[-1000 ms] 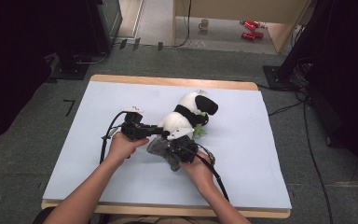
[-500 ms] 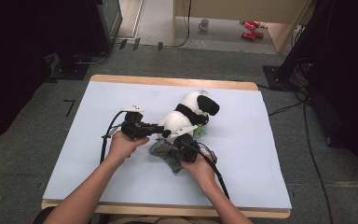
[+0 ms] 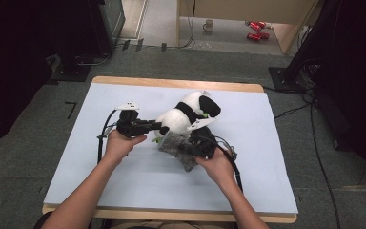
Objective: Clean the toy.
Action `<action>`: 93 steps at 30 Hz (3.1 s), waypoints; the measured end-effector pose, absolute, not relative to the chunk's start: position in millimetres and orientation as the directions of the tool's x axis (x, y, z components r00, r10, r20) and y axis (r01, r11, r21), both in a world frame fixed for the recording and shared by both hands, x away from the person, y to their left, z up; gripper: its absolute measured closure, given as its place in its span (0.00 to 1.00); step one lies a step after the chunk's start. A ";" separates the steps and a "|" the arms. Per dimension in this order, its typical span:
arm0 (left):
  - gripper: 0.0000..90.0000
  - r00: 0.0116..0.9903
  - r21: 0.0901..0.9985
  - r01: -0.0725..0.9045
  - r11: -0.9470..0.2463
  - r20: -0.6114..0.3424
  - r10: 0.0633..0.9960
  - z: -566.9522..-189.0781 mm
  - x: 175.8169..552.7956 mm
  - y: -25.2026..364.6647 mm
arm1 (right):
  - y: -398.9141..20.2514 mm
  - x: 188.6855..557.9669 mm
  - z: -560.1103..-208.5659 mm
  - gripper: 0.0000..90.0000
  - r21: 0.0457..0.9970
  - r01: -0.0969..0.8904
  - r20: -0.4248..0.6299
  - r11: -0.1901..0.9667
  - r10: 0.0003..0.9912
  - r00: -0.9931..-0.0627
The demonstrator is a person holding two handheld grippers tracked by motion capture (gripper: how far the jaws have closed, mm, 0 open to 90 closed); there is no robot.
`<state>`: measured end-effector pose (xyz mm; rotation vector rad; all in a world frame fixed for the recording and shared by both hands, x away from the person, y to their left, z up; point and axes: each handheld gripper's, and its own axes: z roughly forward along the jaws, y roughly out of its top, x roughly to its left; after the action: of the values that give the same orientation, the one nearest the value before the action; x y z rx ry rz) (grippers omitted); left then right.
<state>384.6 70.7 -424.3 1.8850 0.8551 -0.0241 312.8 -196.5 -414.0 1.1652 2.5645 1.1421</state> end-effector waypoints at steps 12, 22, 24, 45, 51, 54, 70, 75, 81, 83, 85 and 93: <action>0.88 0.738 0.784 0.578 -0.227 -0.383 0.556 -427.8 387.3 82.6 | -278.5 329.6 -410.5 0.87 0.646 0.709 0.247 0.281 0.802 -0.543; 0.87 0.735 0.771 0.589 -0.243 -0.385 0.558 -434.0 386.4 86.6 | -306.1 334.5 -431.5 0.86 0.569 0.764 0.181 0.305 0.860 -0.478; 0.87 0.736 0.774 0.584 -0.243 -0.380 0.560 -432.9 386.6 88.2 | -314.1 333.5 -430.7 0.86 0.566 0.770 0.176 0.294 0.870 -0.461; 0.88 0.705 0.781 0.589 -0.210 -0.368 0.606 -428.6 398.8 130.8 | -358.3 346.8 -458.3 0.84 0.523 0.836 0.222 0.165 0.921 -0.320; 0.88 0.711 0.780 0.585 -0.222 -0.361 0.603 -430.4 398.1 129.4 | -360.1 350.8 -467.3 0.65 0.516 0.842 0.221 0.155 0.926 -0.306; 0.88 0.725 0.785 0.575 -0.228 -0.360 0.588 -430.6 396.7 128.6 | -366.0 348.6 -464.9 0.47 0.544 0.825 0.233 0.152 0.918 -0.322; 0.57 0.785 0.805 0.532 -0.265 -0.351 0.510 -432.8 390.1 131.3 | -377.0 339.1 -441.0 0.40 0.662 0.744 0.249 0.092 0.909 -0.334; 0.50 0.789 0.825 0.516 -0.230 -0.354 0.502 -428.5 388.3 134.4 | -375.0 338.9 -440.6 0.42 0.665 0.739 0.225 0.108 0.914 -0.336; 0.50 0.783 0.816 0.527 -0.237 -0.358 0.508 -429.5 388.6 132.6 | -378.6 337.5 -442.5 0.43 0.687 0.719 0.203 0.108 0.921 -0.332; 0.50 0.793 0.808 0.531 -0.257 -0.367 0.486 -431.3 386.5 124.4 | -379.9 338.1 -442.5 0.44 0.695 0.712 0.202 0.099 0.923 -0.326; 0.49 0.817 0.802 0.514 -0.303 -0.351 0.457 -434.1 382.8 111.8 | -380.5 338.8 -442.5 0.44 0.700 0.708 0.205 0.088 0.926 -0.318; 0.44 0.842 0.805 0.494 -0.330 -0.347 0.414 -436.1 377.0 94.6 | -378.7 338.8 -444.1 0.45 0.700 0.708 0.199 0.094 0.926 -0.320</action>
<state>377.0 94.6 -436.1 1.9636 0.6718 -0.0945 338.8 -378.7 -444.1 1.6216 2.0837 1.0560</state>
